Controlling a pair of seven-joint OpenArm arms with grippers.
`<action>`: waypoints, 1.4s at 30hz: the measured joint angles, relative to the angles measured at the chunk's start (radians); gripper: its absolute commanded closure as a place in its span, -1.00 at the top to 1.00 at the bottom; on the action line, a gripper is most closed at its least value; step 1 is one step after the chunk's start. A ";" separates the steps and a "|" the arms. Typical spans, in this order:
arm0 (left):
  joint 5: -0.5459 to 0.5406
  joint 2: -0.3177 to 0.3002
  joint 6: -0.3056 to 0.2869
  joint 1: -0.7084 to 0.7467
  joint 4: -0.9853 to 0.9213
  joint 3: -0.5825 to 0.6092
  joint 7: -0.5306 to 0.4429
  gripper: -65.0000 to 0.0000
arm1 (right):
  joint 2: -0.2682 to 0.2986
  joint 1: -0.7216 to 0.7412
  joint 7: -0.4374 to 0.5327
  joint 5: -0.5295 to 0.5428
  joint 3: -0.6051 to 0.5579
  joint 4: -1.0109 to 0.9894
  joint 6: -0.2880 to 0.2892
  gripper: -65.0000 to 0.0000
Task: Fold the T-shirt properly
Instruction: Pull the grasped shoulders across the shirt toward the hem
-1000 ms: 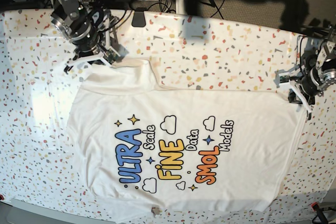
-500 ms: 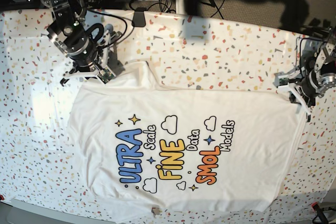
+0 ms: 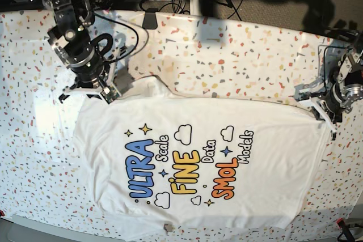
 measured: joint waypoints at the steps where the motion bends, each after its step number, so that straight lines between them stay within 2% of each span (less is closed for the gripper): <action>1: -0.019 0.000 0.001 -0.010 0.000 0.000 0.012 -1.00 | 0.000 0.012 0.000 0.019 0.000 0.000 -0.001 -1.00; 3: -0.073 0.002 0.001 -0.029 0.000 0.000 0.055 -1.00 | -0.004 0.036 0.000 0.048 0.000 0.000 -0.002 -1.00; 6: -0.161 0.001 0.001 -0.047 0.000 0.000 0.056 -1.00 | -0.034 0.069 -0.002 0.046 0.000 0.000 -0.006 -1.00; 11: -0.192 0.016 0.001 -0.053 0.000 0.000 0.061 -1.00 | -0.063 0.154 -0.003 0.049 -0.001 -0.039 -0.006 -1.00; 20: -0.196 0.151 -0.001 -0.066 -0.096 0.000 0.102 -1.00 | -0.064 0.327 -0.002 0.055 0.000 -0.235 -0.006 -1.00; 25: -0.195 0.206 0.001 -0.167 -0.201 0.000 0.097 -1.00 | -0.067 0.433 0.005 0.054 0.000 -0.375 -0.002 -1.00; 29: -0.195 0.242 0.001 -0.245 -0.306 -0.001 0.098 -1.00 | -0.092 0.512 0.005 0.049 0.000 -0.451 0.009 -1.00; 37: -0.204 0.296 0.004 -0.356 -0.506 -0.004 -0.026 -1.00 | -0.173 0.639 0.008 0.043 0.000 -0.579 0.027 -1.00; 42: -0.213 0.336 0.000 -0.385 -0.644 -0.004 -0.095 -1.00 | -0.227 0.689 0.008 -0.037 0.000 -0.668 0.028 -1.00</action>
